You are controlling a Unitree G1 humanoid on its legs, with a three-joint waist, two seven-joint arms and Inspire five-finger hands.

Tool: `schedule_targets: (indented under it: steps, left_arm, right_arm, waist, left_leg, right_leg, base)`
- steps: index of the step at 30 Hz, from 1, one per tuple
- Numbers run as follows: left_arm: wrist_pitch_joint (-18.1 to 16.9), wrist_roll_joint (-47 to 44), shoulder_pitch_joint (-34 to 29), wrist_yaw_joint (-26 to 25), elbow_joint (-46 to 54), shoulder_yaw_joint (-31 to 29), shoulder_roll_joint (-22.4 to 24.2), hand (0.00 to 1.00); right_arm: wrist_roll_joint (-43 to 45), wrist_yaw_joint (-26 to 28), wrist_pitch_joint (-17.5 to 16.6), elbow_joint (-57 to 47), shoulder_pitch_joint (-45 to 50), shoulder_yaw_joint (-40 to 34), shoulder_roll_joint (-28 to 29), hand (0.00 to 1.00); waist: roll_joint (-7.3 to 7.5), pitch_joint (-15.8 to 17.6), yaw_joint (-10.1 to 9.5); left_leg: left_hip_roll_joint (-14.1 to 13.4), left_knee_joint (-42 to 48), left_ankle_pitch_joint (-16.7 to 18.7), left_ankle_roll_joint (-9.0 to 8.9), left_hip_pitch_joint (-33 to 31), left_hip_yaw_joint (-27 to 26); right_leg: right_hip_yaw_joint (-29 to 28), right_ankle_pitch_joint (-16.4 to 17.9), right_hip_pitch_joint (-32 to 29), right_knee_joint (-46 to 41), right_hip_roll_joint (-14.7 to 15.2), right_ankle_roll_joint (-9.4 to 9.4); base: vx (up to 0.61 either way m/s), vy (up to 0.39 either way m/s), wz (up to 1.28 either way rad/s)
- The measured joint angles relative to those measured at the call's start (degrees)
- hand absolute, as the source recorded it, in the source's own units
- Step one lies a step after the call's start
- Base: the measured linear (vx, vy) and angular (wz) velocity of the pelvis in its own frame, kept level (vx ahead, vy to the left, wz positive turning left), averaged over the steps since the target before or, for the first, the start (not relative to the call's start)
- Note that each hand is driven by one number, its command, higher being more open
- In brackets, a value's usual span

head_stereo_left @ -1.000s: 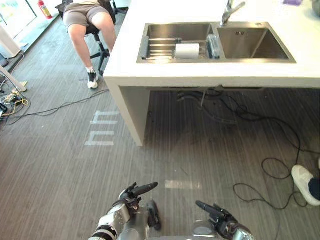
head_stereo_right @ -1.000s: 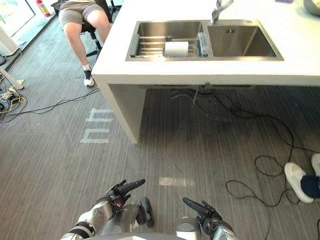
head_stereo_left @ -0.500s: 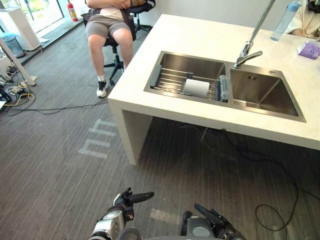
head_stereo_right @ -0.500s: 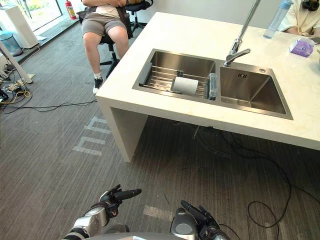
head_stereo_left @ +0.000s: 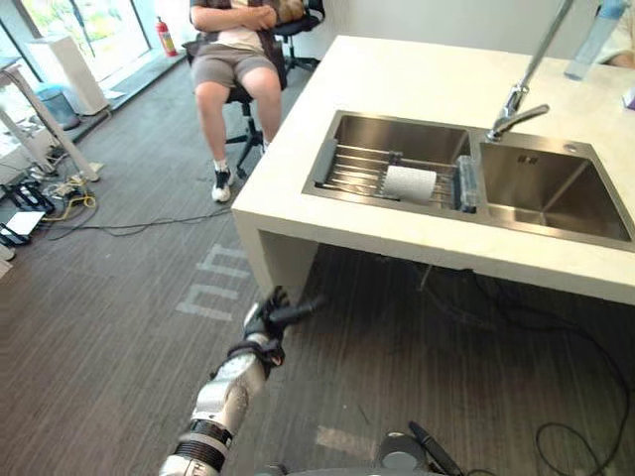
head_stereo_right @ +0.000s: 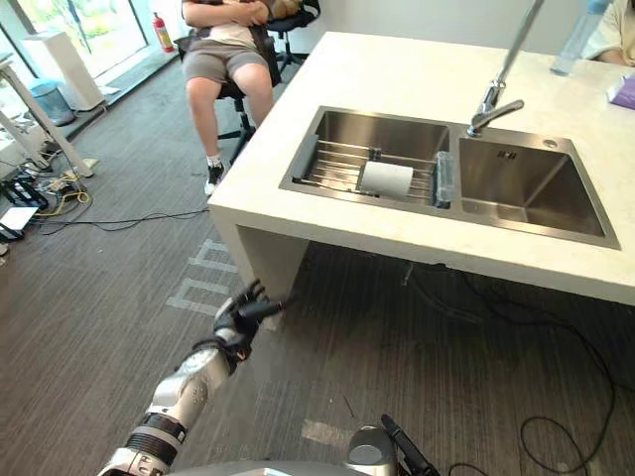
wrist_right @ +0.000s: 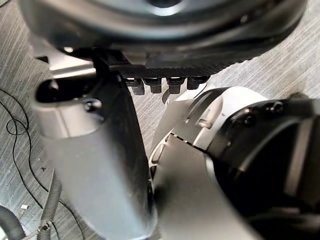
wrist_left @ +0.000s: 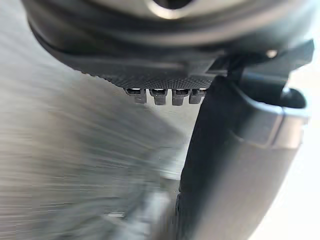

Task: Walk over to the sink, pick up the cup, carry it to the dishwasher, place the cup inside the dishwasher, then close the dishwasher door

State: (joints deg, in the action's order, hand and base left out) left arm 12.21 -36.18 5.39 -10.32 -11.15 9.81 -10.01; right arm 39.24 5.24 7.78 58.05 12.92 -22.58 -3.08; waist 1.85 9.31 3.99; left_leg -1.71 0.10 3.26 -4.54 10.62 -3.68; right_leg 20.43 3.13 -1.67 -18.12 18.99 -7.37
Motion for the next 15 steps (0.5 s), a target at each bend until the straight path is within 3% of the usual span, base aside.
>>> schedule_targets:
  steps: [3,6,15]
  left_arm:
    - [-0.09,0.13,-0.37,-0.35,10.32,-0.10,-0.36,1.00]
    - [-0.40,0.10,-0.70,-0.16,17.81,-0.92,-0.79,1.00]
    - [-0.92,-1.73,-1.86,4.01,22.82,2.04,-1.68,1.00]
  right_arm:
    - [0.05,-0.18,-0.09,1.42,1.67,-2.57,0.08,1.00]
    - [0.10,-0.08,-0.32,2.29,2.48,-4.34,0.08,1.00]
    - [2.21,1.18,-1.34,3.71,3.90,-6.42,0.99,1.00]
  waist:
    - [-0.29,-1.33,-1.68]
    - [-0.36,-2.33,-1.66]
    - [-0.43,-3.80,-1.47]
  left_leg:
    - [0.43,-1.13,0.43,0.12,0.66,0.96]
    - [0.86,-1.93,0.40,0.48,1.75,1.37]
    - [1.80,-3.69,0.57,1.59,4.00,1.29]
  right_leg:
    - [1.10,0.00,1.33,0.46,0.61,0.00]
    - [1.58,-0.03,2.66,0.46,1.41,0.05]
    - [0.65,-0.21,1.43,-4.44,3.01,0.65]
  base:
    - [0.02,0.020,0.23]
    - [0.04,0.027,0.13]
    - [0.04,0.027,0.01]
